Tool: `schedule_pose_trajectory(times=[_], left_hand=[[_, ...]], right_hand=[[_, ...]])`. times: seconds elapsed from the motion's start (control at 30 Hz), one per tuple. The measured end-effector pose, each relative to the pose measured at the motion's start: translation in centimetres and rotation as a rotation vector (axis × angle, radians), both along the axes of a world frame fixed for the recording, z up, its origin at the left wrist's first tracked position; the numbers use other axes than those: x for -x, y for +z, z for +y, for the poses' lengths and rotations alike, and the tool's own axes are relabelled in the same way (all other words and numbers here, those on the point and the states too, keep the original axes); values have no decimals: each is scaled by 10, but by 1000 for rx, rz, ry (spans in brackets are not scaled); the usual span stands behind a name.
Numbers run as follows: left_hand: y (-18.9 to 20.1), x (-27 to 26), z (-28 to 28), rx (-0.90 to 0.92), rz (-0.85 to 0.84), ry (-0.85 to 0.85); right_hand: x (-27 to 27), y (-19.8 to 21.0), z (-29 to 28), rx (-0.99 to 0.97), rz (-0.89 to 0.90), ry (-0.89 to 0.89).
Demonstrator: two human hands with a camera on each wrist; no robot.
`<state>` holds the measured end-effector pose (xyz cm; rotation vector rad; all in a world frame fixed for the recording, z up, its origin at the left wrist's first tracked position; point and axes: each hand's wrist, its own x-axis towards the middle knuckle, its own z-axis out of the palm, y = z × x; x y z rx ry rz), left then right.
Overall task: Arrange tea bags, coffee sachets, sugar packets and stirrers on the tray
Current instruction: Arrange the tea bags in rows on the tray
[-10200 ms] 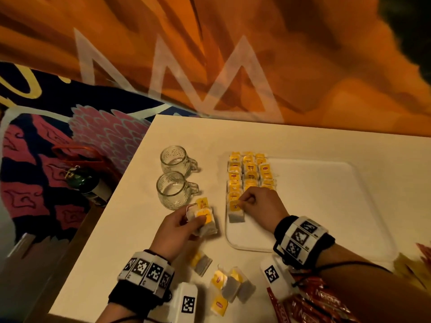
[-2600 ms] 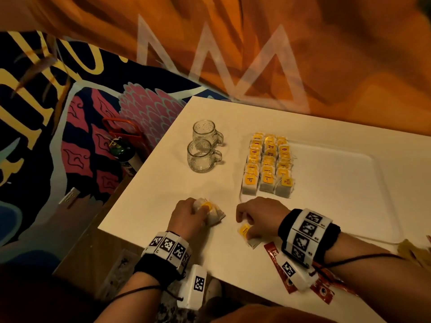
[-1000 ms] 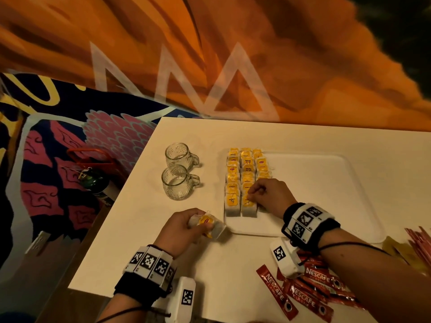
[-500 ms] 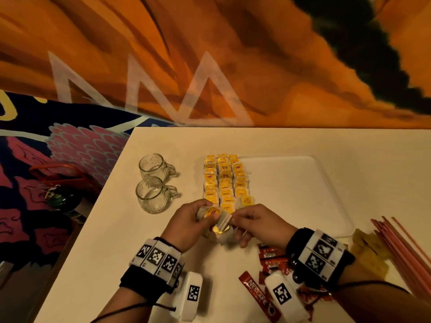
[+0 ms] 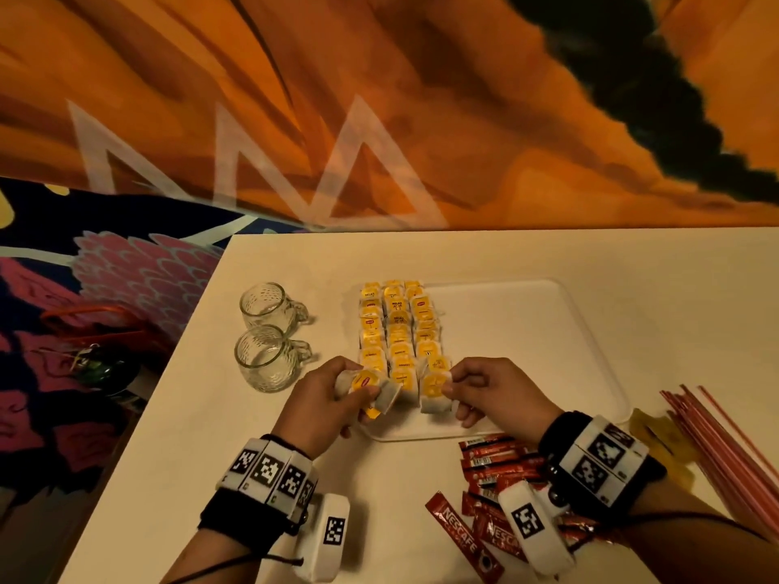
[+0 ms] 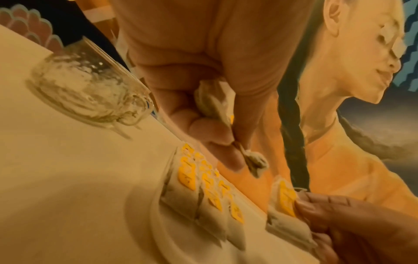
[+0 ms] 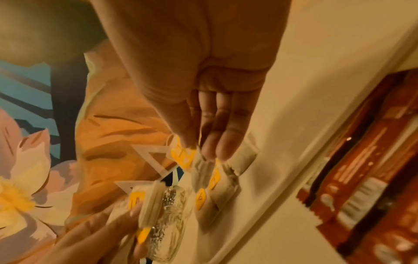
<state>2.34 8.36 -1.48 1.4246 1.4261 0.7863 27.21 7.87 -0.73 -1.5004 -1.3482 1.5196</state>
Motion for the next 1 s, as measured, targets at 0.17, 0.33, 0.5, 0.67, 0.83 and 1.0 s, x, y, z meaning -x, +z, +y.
schedule_pose_trajectory(times=[0.17,0.33,0.5,0.67,0.83,1.0], left_hand=[[-4,9,-11,51,-9,24],[-6,9,-15,80,5,12],[-10,10,-13,93,-17,-4],[-16,12,-9,99,-37,14],[-13,10,-7,127,-196,38],[-8,5,-6,141,-310,-19]], right_hand=[[-8,-12,-1,53,-112,82],[-10,-26,10,53,-190,-13],[-6,-31,25,44,-219,-102],[1,-34,35,54,-245,-151],[6,-35,36,26,-251,-153],[11,-16,35,-198,-303,-117]])
